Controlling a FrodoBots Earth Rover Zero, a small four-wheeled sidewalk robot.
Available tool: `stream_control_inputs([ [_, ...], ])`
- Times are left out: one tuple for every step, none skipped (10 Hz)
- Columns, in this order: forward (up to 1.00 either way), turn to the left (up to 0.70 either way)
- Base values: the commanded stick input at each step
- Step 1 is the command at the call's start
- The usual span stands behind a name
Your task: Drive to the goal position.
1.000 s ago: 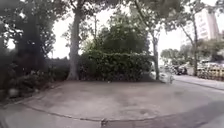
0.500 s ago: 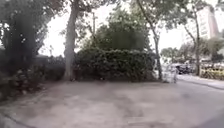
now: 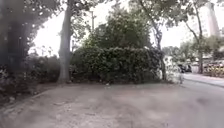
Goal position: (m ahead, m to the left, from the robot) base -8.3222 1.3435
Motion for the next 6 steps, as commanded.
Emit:
stream_control_inputs([
  [0.70, 0.00],
  [0.70, 0.00],
  [0.57, 0.00],
  [0.45, 0.00],
  [0.45, 0.00],
  [0.45, 0.00],
])
